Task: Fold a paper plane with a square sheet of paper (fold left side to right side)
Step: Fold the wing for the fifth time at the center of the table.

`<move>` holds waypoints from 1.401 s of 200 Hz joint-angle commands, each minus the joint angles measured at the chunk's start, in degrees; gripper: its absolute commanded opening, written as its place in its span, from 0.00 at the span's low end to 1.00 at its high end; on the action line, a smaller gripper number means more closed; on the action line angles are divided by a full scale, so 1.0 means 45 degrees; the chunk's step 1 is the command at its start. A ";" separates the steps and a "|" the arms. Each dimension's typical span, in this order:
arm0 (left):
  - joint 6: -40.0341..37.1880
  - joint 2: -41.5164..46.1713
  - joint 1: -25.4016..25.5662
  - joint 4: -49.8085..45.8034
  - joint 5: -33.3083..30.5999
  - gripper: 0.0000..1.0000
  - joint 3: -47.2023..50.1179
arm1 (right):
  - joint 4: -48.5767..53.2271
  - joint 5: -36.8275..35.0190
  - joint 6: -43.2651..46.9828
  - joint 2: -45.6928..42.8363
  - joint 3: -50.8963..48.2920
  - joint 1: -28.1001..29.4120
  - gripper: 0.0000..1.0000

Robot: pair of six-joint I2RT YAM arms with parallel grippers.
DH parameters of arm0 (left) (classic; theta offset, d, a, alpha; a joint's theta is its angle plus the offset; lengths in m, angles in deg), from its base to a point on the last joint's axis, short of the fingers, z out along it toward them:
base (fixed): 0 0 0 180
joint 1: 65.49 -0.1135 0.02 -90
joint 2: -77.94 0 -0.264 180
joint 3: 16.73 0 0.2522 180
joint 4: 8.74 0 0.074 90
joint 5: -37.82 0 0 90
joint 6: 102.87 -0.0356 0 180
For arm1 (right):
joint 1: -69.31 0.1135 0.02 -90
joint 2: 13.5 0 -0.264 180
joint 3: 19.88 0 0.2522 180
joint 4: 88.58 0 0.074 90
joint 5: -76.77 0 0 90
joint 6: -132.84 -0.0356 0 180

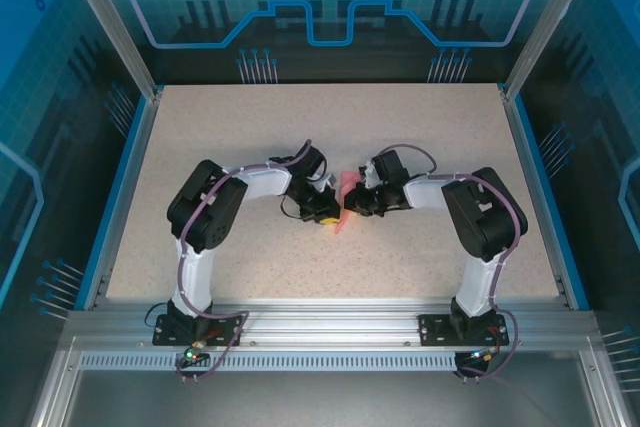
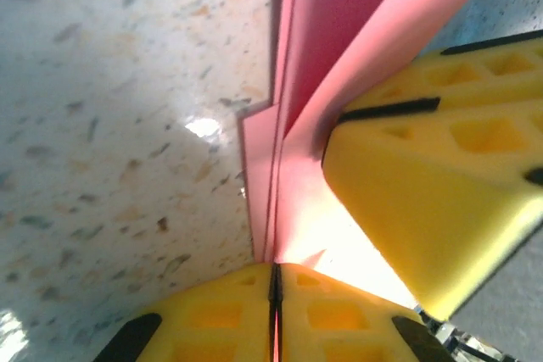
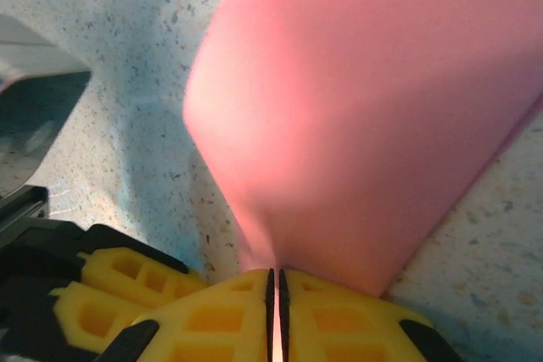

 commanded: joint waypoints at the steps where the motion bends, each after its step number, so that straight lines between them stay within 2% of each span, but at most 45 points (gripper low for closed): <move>1: -0.0004 0.0764 0.0068 -0.0555 -0.0618 0.13 0.0374 | 0.0905 -0.0608 -0.0061 0.0417 0.0176 0.0139 0.13; 23: 0.0074 0.1242 0.0065 -0.0481 -0.0690 0.14 0.0560 | 0.1091 -0.0658 -0.0098 0.0481 0.0195 0.0139 0.13; 61: 0.0247 0.1516 0.0122 0.0060 0.0162 0.14 0.0515 | 0.1134 -0.0625 -0.0081 0.0482 0.0213 0.0148 0.13; 142: 0.0547 0.0520 0.0185 0.0782 0.1402 0.08 0.0061 | 0.1156 -0.0626 -0.0061 0.0463 0.0165 0.0163 0.12; 280: 0.0103 -0.0747 0.0184 -0.0855 0.0404 0.05 -0.0256 | 0.1333 -0.0435 0.0134 0.0446 0.0775 -0.0117 0.12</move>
